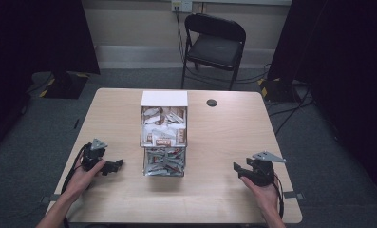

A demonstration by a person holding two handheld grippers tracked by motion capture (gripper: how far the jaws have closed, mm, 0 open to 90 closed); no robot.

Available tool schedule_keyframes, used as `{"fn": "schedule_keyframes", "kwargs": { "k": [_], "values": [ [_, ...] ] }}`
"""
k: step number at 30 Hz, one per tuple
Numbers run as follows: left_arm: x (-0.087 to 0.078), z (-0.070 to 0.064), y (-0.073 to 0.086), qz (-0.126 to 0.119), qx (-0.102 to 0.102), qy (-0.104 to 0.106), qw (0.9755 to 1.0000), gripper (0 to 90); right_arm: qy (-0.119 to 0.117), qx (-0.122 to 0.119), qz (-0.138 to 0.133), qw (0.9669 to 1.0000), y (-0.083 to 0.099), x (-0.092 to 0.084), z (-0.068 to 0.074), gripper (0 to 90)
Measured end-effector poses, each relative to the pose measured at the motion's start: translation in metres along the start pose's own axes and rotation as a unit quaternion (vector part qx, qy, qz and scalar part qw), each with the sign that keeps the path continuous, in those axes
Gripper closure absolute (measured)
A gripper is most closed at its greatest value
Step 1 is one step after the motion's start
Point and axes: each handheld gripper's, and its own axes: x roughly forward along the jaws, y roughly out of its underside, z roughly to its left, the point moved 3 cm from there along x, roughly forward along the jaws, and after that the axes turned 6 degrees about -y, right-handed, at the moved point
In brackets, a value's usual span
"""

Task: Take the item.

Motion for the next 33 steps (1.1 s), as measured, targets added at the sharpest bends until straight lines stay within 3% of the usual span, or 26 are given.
{"fn": "schedule_keyframes", "kwargs": {
  "k": [10, 12, 20, 28, 33],
  "values": [
    [0.0, 0.0, 0.0, 0.0, 0.0, 0.0, 1.0, 0.0, -0.041, -0.014, 0.002, 0.999, -0.006, -0.003, 0.018, 43.4],
    [0.0, 0.0, 0.0, 0.0, 0.0, 0.0, 1.0, 0.0, -0.045, -0.019, 0.015, 0.9987, -0.008, -0.003, 0.024, 45.7],
    [0.0, 0.0, 0.0, 0.0, 0.0, 0.0, 1.0, 0.0, -0.074, -0.025, 0.009, 0.9969, -0.015, -0.005, 0.038, 49.1],
    [0.0, 0.0, 0.0, 0.0, 0.0, 0.0, 1.0, 0.0, -0.099, -0.049, 0.011, 0.9938, -0.025, -0.003, 0.054, 51.6],
    [0.0, 0.0, 0.0, 0.0, 0.0, 0.0, 1.0, 0.0, -0.125, -0.067, 0.002, 0.9899, -0.036, 0.0, 0.077, 53.2]
  ]
}}
